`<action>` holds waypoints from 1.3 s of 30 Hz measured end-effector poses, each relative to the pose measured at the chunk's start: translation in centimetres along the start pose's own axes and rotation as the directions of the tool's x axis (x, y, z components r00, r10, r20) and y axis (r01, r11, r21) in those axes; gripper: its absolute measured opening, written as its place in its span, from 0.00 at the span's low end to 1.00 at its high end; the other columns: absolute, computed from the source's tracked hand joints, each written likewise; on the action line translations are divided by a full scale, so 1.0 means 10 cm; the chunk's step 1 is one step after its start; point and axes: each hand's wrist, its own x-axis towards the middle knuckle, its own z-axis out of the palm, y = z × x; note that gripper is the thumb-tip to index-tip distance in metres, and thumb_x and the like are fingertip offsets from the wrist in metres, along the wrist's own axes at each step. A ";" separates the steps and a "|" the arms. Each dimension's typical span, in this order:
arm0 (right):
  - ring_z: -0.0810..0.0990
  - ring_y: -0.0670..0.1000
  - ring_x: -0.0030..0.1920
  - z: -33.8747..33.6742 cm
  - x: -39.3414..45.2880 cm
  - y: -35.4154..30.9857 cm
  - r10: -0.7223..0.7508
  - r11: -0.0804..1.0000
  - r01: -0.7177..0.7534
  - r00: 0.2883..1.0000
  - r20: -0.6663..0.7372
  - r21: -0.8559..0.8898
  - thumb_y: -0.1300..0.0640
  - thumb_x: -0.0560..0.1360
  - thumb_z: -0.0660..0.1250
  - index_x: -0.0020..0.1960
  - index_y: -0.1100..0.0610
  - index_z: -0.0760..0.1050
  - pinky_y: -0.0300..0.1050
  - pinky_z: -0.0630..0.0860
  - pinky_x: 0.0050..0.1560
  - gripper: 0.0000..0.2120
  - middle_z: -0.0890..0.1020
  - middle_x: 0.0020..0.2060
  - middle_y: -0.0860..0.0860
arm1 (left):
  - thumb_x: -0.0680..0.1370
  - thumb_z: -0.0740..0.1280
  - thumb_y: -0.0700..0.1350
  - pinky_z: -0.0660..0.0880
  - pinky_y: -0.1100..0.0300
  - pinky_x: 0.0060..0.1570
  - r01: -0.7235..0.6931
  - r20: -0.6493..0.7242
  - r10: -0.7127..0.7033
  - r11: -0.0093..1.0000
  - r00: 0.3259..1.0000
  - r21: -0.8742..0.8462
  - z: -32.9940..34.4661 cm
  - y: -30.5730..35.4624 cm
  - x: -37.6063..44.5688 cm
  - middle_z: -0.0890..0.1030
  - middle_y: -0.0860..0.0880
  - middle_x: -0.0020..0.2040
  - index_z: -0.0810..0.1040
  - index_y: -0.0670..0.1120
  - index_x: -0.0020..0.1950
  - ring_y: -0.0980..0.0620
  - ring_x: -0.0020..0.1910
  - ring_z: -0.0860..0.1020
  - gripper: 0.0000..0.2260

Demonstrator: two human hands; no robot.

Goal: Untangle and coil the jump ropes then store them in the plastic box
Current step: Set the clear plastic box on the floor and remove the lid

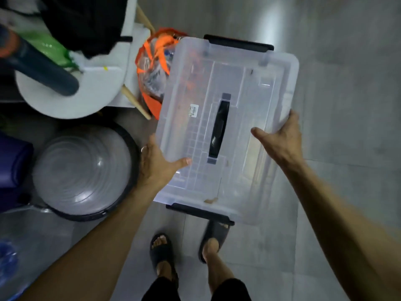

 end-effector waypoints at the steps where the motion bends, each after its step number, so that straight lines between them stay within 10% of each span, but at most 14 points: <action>1: 0.72 0.54 0.59 -0.18 0.11 -0.09 -0.007 1.000 0.007 1.000 -0.015 0.006 0.45 0.62 0.76 0.70 0.54 0.57 0.50 0.72 0.62 0.44 0.71 0.62 0.54 | 0.59 0.79 0.58 0.69 0.47 0.65 -0.030 -0.012 0.030 1.000 0.999 -0.002 0.00 0.22 0.05 0.70 0.45 0.68 0.60 0.46 0.73 0.44 0.67 0.68 0.49; 14: 0.70 0.58 0.65 -1.27 2.46 -1.36 -0.087 0.996 0.088 0.994 -0.067 0.012 0.37 0.54 0.71 0.72 0.55 0.56 0.59 0.72 0.64 0.53 0.69 0.66 0.56 | 0.61 0.78 0.58 0.69 0.49 0.64 -0.149 -0.057 0.147 0.988 0.987 -0.034 -0.01 2.43 1.78 0.67 0.46 0.69 0.57 0.47 0.74 0.44 0.67 0.68 0.48; 39: 0.74 0.59 0.53 -2.35 9.01 -4.23 -0.215 0.975 0.216 0.976 0.022 -0.052 0.44 0.65 0.75 0.64 0.60 0.62 0.53 0.75 0.49 0.37 0.74 0.56 0.57 | 0.62 0.76 0.62 0.67 0.49 0.66 -0.054 -0.158 0.069 0.994 0.985 0.095 0.07 7.12 6.98 0.65 0.43 0.72 0.54 0.43 0.75 0.42 0.70 0.65 0.51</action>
